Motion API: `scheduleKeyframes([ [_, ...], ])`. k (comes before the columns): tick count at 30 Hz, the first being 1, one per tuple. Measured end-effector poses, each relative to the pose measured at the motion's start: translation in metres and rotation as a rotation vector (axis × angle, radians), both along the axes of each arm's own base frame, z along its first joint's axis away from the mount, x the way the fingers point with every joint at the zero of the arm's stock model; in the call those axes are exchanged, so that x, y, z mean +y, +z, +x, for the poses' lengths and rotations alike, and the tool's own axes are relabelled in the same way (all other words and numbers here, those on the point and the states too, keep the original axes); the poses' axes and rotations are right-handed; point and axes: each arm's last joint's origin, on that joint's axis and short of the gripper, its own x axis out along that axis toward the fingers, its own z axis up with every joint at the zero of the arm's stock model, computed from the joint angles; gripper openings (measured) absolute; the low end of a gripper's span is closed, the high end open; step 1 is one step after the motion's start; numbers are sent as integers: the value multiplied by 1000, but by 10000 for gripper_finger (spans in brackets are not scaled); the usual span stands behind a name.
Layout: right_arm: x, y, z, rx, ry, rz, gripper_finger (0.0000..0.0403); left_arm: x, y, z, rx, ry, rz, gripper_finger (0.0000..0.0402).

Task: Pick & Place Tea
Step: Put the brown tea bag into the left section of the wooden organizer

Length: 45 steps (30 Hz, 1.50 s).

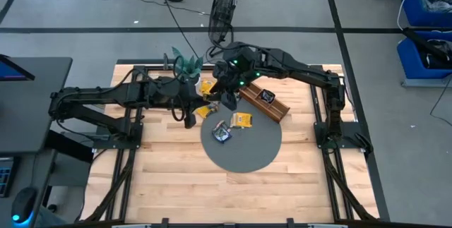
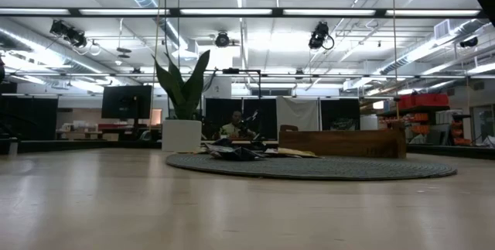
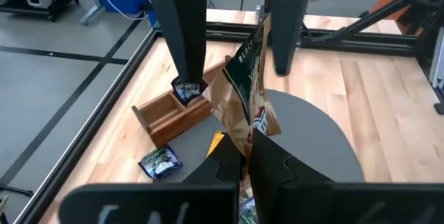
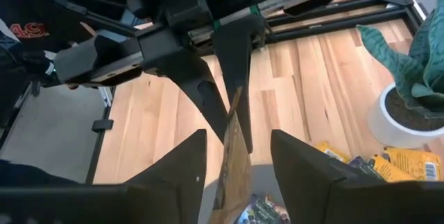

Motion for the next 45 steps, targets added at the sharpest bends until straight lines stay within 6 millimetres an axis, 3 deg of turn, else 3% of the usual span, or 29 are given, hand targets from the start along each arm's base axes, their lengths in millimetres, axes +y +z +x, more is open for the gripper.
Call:
scheduleKeyframes([
  [15, 1, -3, -3, 35, 24, 7, 141, 0, 0, 0, 4, -3, 7, 11],
  [18, 1, -3, -3, 31, 35, -7, 108, 0, 0, 0, 5, -4, 9, 15],
  [23, 1, -3, -3, 22, 63, -45, 12, 0, 0, 0, 3, -4, 9, 12],
  [27, 1, -3, -3, 21, 64, -47, 5, 0, 0, 0, 1, -1, 2, 21],
  [38, -8, -1, -7, 43, -39, -132, 1, 1, -1, -1, 14, 22, 8, 95],
  [45, -36, 15, -37, 87, -196, -195, 1, 2, -9, -6, 91, 102, -34, 121],
])
